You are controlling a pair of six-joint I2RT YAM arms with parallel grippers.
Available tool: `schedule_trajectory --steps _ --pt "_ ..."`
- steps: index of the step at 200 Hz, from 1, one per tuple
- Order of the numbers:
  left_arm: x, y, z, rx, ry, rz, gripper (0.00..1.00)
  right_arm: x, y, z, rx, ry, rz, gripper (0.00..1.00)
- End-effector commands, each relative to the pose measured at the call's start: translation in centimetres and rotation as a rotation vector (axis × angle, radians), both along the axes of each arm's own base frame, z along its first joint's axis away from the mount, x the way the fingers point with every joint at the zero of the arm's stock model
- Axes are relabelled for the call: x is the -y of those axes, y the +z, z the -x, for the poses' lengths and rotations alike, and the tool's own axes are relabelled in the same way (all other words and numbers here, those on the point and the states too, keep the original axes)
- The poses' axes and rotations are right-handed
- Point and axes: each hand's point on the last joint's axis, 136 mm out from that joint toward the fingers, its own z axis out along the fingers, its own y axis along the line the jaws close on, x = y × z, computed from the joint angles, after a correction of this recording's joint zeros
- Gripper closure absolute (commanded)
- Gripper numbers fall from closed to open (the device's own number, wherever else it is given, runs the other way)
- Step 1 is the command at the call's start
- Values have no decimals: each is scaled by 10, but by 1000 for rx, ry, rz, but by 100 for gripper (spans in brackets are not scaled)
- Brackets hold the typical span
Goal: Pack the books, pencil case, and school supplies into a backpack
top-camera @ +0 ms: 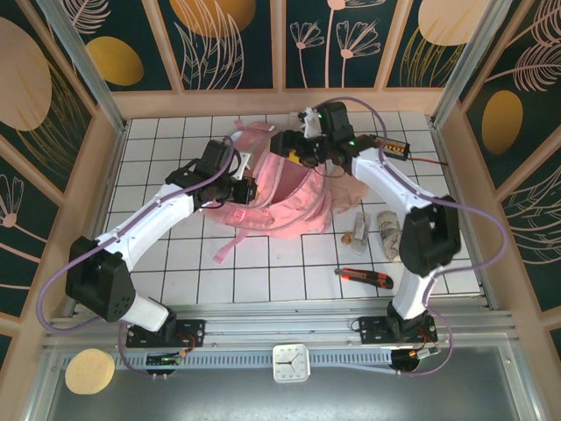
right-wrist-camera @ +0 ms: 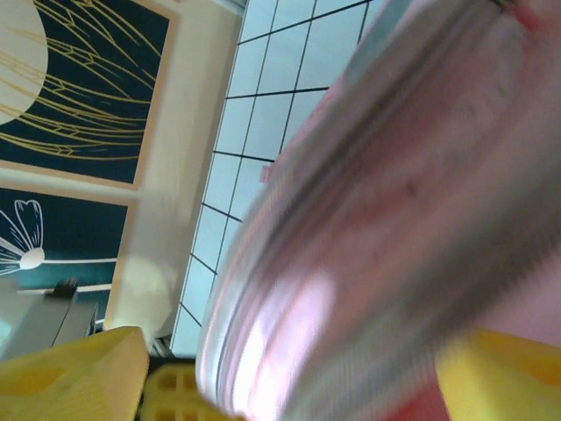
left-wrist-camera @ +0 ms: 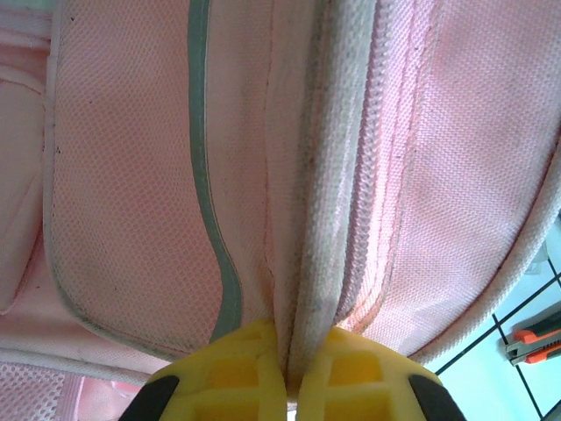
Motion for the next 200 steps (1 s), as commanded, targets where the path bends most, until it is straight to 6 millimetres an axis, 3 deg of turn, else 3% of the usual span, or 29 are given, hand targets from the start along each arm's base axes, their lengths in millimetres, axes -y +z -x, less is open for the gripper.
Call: schedule_trajectory --steps 1,11,21,32,36,43,47,69,77,95,121,171,200 --pt "13 41 -5 145 -75 84 98 -11 -25 -2 -120 36 11 26" --pt "14 40 -4 149 -84 81 98 -16 -28 -5 -135 48 -11 40" --pt "14 38 -4 147 -91 82 97 -20 -27 -10 -140 47 -43 72" --pt "15 37 -2 137 -96 87 92 -24 -18 -15 -129 32 -86 100" --pt "15 36 -2 133 -90 87 84 -25 -12 -17 -121 17 -100 100" --pt "12 37 -1 134 -69 89 55 -24 1 -23 -93 -18 -124 100" --pt "9 38 0 138 -52 92 45 -23 8 -26 -78 -37 -141 100" --pt "-10 50 15 196 55 168 23 -19 53 -41 -27 -135 -242 100" --pt "-14 58 23 218 83 222 21 -21 63 -44 -26 -150 -264 100" --pt "-18 53 45 178 128 349 24 -26 76 -48 -31 -164 -271 100" --pt "-11 29 66 65 149 511 35 -36 86 -50 -36 -158 -269 100" --pt "1 0 62 23 104 512 31 -50 100 -45 -48 -117 -286 100" --pt "-1 -2 48 70 121 475 23 -50 98 -41 -54 -103 -268 100"
